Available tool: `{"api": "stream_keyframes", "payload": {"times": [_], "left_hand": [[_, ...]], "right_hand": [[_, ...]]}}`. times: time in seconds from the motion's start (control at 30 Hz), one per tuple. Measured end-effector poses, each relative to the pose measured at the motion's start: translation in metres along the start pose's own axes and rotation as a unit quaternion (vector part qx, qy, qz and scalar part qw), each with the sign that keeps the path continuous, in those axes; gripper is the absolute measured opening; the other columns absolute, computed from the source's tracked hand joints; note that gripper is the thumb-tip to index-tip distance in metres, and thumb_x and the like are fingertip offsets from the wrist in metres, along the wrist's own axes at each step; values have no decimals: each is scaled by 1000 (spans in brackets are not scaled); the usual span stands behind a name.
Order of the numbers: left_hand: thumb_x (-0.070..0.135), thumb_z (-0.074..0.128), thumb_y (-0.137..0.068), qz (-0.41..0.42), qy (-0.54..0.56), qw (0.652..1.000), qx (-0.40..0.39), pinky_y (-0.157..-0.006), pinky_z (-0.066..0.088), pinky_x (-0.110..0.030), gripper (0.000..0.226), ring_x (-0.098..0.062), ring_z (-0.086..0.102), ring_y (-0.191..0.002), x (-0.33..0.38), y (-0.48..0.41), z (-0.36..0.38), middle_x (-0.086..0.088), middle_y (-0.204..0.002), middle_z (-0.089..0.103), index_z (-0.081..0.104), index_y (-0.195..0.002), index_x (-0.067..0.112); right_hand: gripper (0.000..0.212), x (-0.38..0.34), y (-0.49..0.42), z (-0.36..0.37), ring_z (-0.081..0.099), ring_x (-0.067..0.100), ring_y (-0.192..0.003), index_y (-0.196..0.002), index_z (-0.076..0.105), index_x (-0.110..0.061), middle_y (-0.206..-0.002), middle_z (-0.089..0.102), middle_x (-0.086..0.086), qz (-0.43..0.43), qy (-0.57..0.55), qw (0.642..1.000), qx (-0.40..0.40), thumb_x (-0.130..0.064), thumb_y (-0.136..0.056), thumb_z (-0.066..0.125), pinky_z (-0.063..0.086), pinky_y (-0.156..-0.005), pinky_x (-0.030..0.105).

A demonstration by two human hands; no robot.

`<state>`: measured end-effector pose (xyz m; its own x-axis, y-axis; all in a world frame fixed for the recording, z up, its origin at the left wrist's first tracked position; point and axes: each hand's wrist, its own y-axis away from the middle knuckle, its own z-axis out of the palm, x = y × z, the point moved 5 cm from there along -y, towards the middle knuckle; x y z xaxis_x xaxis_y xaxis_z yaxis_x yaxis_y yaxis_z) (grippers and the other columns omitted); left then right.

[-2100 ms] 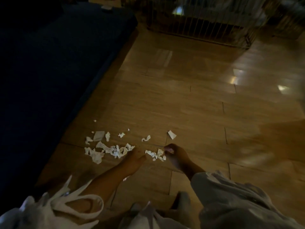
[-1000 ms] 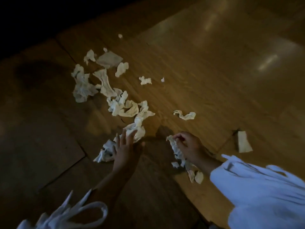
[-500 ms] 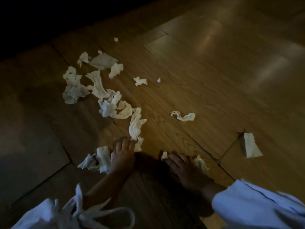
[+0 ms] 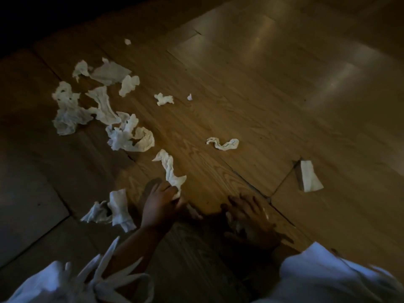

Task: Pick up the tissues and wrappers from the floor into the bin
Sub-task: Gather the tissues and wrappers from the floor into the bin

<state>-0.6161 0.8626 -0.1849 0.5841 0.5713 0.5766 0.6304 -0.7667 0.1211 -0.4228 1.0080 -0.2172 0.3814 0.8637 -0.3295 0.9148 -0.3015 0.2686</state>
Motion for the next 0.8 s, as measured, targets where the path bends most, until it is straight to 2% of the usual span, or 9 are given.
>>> {"api": "stream_keyframes", "payload": {"times": [0.07,0.13,0.2,0.3,0.4,0.47,0.53,0.67,0.8], "left_hand": [[45,41,-84,-7,-26,999,26,-79,49,-42,35,-18,51,-92,-11,4,-5,0,-95,58,65,-86,20],[39,50,-89,-63,-41,997,25,-97,39,-46,25,-23,46,-108,-21,7,-12,-2,-112,55,65,-95,20],[32,59,-86,-109,-55,992,33,-109,26,-49,24,-27,31,-130,-31,11,-16,-3,-134,43,62,-108,24],[24,60,-84,-157,-74,985,25,-111,14,-65,47,-34,-7,-144,-45,17,-16,-1,-157,4,46,-128,33],[27,47,-92,-254,-30,967,-5,-108,7,-71,63,-43,-22,-139,-52,20,-10,4,-153,-28,15,-139,53],[38,37,-95,-291,18,956,-21,-105,12,-74,62,-44,-20,-139,-54,24,-3,4,-153,-28,-4,-135,62],[49,31,-93,-272,24,961,-42,-103,18,-74,59,-43,-18,-140,-54,26,3,5,-155,-24,-11,-131,66],[73,32,-77,-252,2,965,-80,-108,4,-69,78,-37,-22,-140,-42,25,6,5,-155,-24,-14,-138,55],[80,39,-67,-203,-37,973,-108,-111,1,-64,99,-37,-20,-141,-27,10,10,1,-152,-30,-25,-136,51]], "right_hand": [[56,-10,5,11,37,21,-127,-132,40,-35,-142,36,-6,-64,69,996,3,-65,-86,29,36,-99,47],[43,-15,6,9,61,16,-99,-120,47,-27,-120,54,-3,-88,-12,995,44,-51,-96,22,56,-81,30],[46,-20,-3,-2,67,13,-79,-111,53,-16,-99,67,3,-98,-54,993,43,-46,-98,20,59,-70,27],[60,-22,-26,-25,65,22,-91,-122,54,-9,-105,63,6,-24,-131,988,73,-53,-86,34,55,-81,35],[35,-14,-61,-52,60,20,-95,-125,47,-15,-106,58,3,63,-203,966,146,-23,-91,50,47,-78,29],[25,-9,-95,-74,61,27,-90,-116,52,-7,-105,59,14,78,-239,941,225,-4,-91,49,44,-72,29],[24,-3,-131,-90,59,35,-91,-115,52,-2,-112,53,21,108,-265,927,241,-2,-91,46,46,-75,33],[35,7,-173,-87,41,37,-118,-125,52,-14,-135,40,16,90,-95,980,151,-13,-90,50,38,-96,40],[45,14,-149,-56,31,31,-131,-136,42,-29,-148,33,0,70,10,994,87,-30,-91,49,31,-103,44]]}}
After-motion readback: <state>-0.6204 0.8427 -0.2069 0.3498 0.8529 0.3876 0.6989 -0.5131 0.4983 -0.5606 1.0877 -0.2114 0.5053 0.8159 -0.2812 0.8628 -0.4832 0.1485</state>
